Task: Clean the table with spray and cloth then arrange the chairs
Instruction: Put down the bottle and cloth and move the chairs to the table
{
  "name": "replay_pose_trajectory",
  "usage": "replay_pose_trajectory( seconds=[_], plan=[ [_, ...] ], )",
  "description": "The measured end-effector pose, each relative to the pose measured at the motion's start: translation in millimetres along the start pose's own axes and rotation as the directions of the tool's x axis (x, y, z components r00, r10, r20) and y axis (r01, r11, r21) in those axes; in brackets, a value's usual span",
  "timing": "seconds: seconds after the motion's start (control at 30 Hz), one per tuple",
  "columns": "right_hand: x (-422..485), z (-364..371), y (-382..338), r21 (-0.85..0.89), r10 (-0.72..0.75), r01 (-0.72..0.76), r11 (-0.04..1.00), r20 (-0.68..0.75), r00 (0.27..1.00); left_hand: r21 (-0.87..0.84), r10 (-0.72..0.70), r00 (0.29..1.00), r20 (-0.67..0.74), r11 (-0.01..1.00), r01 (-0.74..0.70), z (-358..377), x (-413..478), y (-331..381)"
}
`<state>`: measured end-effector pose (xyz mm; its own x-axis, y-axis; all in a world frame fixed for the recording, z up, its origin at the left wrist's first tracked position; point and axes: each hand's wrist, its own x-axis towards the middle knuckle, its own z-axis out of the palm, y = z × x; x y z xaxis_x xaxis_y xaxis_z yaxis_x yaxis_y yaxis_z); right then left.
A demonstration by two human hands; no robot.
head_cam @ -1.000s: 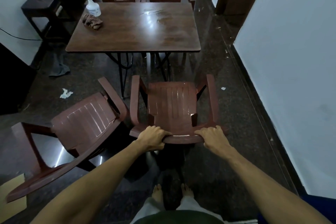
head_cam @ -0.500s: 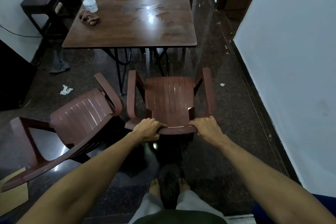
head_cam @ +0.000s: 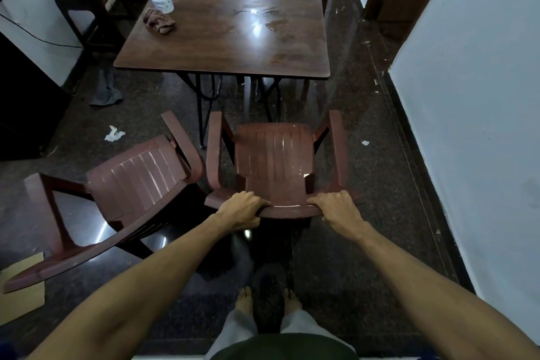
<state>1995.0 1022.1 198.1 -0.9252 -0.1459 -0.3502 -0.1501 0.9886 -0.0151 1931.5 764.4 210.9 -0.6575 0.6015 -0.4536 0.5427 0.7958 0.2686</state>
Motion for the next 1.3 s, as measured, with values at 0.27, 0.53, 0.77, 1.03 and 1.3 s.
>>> replay_pose_trajectory(
  seconds=[0.27, 0.53, 0.77, 1.03, 1.3],
  plan=[
    [0.0, 1.9, 0.8, -0.03, -0.019, 0.018, 0.999, -0.023, 1.0, 0.029, 0.013, 1.0, 0.026, 0.999, -0.014, -3.0, 1.1, 2.1],
    [0.5, -0.2, 2.4, 0.012, -0.042, 0.041, 0.999, 0.039, 0.998, 0.003, 0.019, 0.999, 0.041, 1.0, -0.019, -7.1, -1.2, 3.2],
    [9.3, -13.2, -9.8, 0.317, -0.154, 0.148, 0.937, -0.006, 0.988, -0.139, 0.045, 0.993, -0.108, 0.989, -0.06, -12.3, -33.5, -20.2],
    [54.7, -55.2, -160.3, 0.206, -0.359, 0.44, 0.874, -0.337, 0.87, -0.333, -0.2, 0.817, -0.541, 0.943, 0.01, -10.0, -176.7, -151.0],
    [121.1, -38.4, -351.2, -0.112, -0.562, 0.553, 0.825, -0.063, 0.825, -0.184, -0.305, 0.952, -0.005, 0.937, 0.298, 53.9, -260.9, -275.0]
  ],
)
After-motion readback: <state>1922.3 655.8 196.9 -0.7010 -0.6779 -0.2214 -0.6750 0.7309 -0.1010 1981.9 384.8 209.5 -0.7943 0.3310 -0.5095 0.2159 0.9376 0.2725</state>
